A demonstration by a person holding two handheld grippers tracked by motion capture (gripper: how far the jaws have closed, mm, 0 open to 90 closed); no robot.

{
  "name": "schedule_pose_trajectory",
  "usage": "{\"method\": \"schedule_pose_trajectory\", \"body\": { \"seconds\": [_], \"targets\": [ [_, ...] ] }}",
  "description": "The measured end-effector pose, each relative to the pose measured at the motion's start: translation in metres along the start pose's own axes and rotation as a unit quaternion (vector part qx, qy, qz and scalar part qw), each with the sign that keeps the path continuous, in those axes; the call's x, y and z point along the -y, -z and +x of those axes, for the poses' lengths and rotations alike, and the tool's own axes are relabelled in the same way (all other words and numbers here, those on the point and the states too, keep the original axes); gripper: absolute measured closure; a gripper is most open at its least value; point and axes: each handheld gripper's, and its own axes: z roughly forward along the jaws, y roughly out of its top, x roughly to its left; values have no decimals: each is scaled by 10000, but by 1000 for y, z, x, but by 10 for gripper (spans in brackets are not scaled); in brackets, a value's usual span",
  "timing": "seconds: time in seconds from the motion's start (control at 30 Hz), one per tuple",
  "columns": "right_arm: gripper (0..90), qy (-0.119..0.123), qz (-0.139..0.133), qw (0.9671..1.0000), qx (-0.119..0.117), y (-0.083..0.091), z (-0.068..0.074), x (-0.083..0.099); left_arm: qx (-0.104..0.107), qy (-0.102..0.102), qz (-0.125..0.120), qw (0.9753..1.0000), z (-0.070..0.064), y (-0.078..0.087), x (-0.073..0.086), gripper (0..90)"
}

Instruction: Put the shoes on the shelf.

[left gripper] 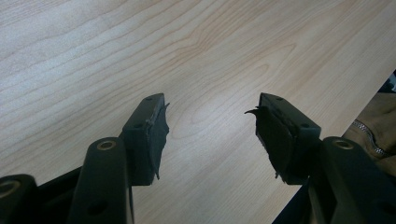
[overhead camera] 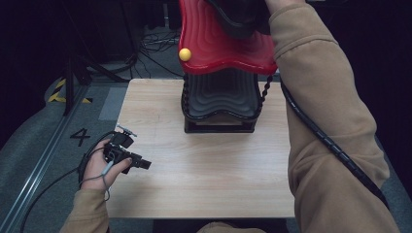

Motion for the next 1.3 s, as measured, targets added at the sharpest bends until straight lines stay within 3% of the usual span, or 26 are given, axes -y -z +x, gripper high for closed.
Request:
{"method": "schedule_pose_trajectory", "body": {
  "seconds": [0.27, 0.43, 0.6, 0.77, 0.9, 1.0, 1.07, 1.17, 1.3],
  "targets": [
    [800, -138, -165, 9998, 7, -12, 5, 3, 15, 6, 14, 10000, 0, 0, 0, 436],
    [783, -236, -15, 9997, 60, -26, 14, 9, -3, -35, 19, 10000, -2, 1, -1, 436],
    [771, -436, -75, 9990, 67, -35, 18, 14, -9, -43, -10, 10000, -3, 2, 0, 436],
    [736, -460, -100, 9988, 135, -41, 20, 19, -16, -59, -36, 10000, -5, 3, 0, 436],
    [673, -590, 64, 9982, 109, -54, 22, 26, -28, -68, -50, 10000, -6, 3, -1, 435],
    [606, -601, -89, 9981, -60, -55, 24, 29, -22, -94, -23, 10000, -5, 3, -1, 435],
    [498, -519, -101, 9984, -209, -54, 27, 29, 1, -83, -10, 10000, -5, 3, -1, 435],
    [469, -459, 16, 9988, -181, -49, 28, 30, -10, -78, -14, 10000, -5, 3, -2, 434],
    [469, -473, 209, 9986, -119, -43, 19, 35, -31, -126, -17, 9999, -8, 3, -4, 433]
  ]
}}
